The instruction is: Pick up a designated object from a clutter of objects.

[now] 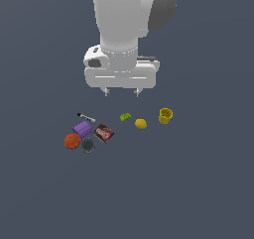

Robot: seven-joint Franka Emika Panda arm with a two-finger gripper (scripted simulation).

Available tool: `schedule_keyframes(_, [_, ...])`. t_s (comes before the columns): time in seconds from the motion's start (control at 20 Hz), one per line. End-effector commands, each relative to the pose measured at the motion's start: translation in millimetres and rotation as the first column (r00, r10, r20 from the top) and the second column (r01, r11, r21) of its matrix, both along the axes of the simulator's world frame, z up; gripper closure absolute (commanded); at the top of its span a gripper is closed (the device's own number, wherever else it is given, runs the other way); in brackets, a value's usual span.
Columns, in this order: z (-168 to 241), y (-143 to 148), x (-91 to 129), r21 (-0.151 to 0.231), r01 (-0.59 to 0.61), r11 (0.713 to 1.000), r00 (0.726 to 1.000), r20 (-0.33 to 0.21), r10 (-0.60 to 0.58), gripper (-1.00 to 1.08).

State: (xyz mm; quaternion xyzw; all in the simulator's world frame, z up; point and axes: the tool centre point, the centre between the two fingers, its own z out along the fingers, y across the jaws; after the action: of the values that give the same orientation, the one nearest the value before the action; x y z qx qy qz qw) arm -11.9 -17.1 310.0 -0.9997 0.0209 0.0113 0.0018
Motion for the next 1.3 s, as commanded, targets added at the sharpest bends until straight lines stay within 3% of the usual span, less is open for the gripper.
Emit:
schedule_keyframes(0.0, [0.0,0.0,0.0,0.0,0.0,1.0,1.0,0.0,0.0,-0.92])
schedule_keyframes(0.65, [9.3,-16.1,4.6,-0.019,-0.026,0.999,0.999,0.029,0.027,-0.92])
schedule_keyframes(1.25, [-18.9,13.2,5.1,-0.026,0.029,0.999,0.999,0.029,-0.028,-0.92])
